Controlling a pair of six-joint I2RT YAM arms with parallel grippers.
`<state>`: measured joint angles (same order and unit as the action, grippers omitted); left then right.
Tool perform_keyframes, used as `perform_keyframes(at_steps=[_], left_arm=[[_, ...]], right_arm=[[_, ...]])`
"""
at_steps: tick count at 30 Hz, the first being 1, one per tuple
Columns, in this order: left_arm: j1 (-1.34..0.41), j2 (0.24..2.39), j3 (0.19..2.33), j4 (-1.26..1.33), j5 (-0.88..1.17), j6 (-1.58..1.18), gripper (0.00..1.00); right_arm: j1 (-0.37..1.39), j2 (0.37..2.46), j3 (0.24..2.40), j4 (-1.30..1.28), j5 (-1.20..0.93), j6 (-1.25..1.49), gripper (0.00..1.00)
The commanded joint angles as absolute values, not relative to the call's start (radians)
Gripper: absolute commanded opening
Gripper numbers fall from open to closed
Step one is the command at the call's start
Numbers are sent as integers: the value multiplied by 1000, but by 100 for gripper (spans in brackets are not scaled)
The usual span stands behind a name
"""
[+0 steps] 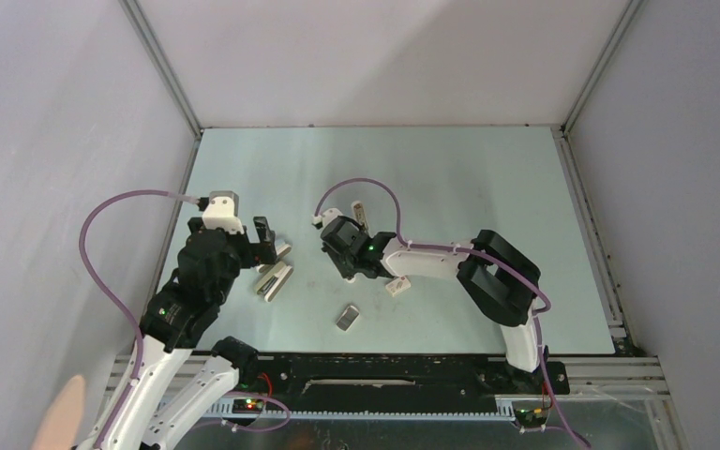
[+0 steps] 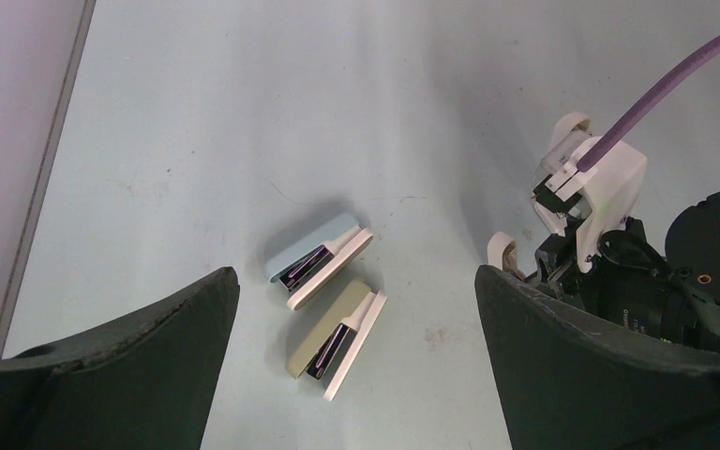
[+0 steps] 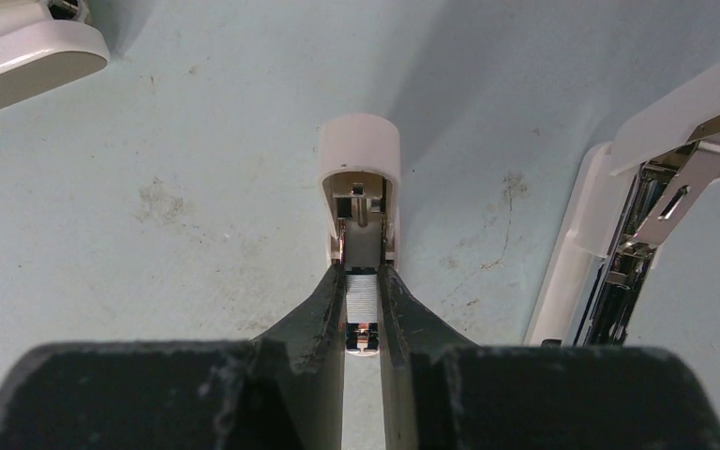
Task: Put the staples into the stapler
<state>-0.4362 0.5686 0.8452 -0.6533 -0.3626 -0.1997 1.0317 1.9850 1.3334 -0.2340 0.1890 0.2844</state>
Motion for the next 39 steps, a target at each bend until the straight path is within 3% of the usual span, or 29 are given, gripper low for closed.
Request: perform_keyframes(at_steps=[1, 8, 19, 39], left_arm=[[-430, 570, 839, -623, -369, -181, 100], [-430, 572, 839, -622, -364, -179, 100], [-430, 572, 836, -619, -367, -179, 100], [-426, 580, 834, -620, -366, -179, 100]], right_arm=[[1038, 1989, 1315, -191, 202, 297, 8], [1040, 1946, 1266, -182, 202, 314, 15], [1047, 1875, 1268, -150, 246, 290, 41], [1005, 1988, 1351, -197, 254, 311, 41]])
